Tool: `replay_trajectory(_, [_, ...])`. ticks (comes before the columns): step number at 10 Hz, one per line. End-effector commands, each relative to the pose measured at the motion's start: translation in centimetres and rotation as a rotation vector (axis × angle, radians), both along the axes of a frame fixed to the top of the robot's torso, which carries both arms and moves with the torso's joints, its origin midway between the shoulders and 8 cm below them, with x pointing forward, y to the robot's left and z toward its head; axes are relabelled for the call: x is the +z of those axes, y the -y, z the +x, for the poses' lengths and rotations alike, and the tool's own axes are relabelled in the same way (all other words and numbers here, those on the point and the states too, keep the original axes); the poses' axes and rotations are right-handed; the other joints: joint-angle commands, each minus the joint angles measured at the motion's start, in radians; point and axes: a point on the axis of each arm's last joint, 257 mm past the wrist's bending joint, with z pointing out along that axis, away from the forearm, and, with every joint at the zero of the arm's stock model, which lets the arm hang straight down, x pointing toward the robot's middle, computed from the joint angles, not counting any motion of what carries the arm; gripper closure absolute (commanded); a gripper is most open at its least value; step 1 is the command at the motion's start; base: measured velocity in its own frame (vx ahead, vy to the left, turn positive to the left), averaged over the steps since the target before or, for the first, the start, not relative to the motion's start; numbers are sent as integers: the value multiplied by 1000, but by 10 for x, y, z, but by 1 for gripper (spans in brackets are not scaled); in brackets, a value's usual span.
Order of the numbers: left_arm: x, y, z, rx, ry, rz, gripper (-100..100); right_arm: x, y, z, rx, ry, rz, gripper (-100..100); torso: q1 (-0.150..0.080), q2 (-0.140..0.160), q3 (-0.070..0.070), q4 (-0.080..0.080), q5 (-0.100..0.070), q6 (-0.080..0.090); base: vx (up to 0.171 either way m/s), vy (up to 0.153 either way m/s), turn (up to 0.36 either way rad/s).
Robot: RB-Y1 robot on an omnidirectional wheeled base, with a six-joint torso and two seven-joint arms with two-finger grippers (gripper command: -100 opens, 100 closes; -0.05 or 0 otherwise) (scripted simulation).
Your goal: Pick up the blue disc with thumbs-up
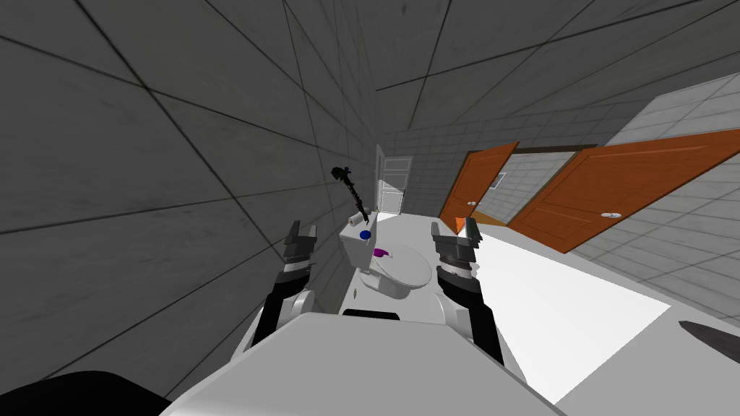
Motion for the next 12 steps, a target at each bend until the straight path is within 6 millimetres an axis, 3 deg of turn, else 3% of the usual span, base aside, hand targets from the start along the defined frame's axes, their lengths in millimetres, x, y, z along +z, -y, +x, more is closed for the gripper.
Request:
replay_trajectory(1, [-3,3,3,-14,-15,27,-100,0,0,0,0,0,0,0,0,0,0,0,0,0,5,-15,4])
replay_trajectory(5, [-18,6,14,-40,-76,95,-100,0,0,0,0,0,0,0,-4,-1,-1,0,-1,0,17,-53,12])
replay_trajectory(12, [-96,-14,50,-10,-309,135,-100,0,0,0,0,0,0,0,-9,-3,-2,-1,-2,0,49,-147,32])
